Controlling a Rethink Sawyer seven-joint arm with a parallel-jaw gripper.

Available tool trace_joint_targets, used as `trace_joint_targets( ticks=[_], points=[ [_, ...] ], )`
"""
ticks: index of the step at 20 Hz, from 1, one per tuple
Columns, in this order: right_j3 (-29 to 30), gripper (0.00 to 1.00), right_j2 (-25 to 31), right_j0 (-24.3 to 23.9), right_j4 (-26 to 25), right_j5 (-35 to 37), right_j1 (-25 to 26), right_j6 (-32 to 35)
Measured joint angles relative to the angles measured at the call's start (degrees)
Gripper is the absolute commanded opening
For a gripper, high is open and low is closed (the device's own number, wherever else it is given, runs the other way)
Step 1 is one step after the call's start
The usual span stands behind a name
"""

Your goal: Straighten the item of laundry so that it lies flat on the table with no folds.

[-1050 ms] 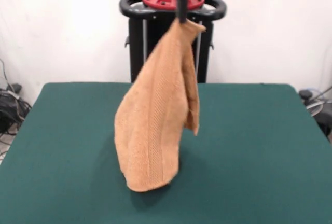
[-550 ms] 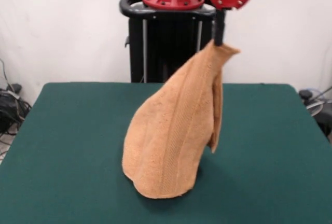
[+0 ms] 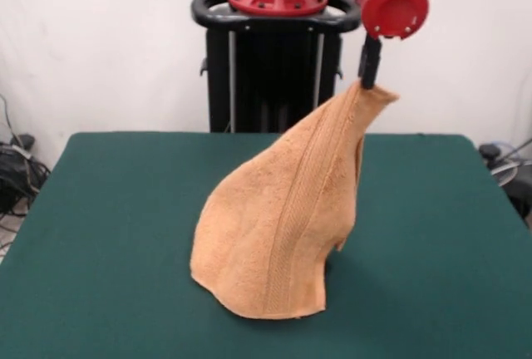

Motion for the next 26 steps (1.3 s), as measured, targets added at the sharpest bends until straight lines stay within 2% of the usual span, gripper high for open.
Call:
trace_joint_targets(
  ticks=[8,11,15,22,23,26],
  points=[
    [12.6,0.0,-1.5,0.3,0.0,-16.3,-1.2,0.0],
    [14.9,0.0,-1.5,0.2,0.0,-18.1,-1.5,0.0],
    [14.8,0.0,-1.7,0.5,0.0,-13.5,-3.0,0.0],
    [7.4,0.0,-1.8,0.6,0.0,7.6,-7.6,0.0],
    [4.6,0.0,-1.8,0.6,0.1,13.4,-8.9,0.0],
    [0.9,0.0,-1.8,0.5,0.8,18.9,-10.4,0.0]
  ],
)
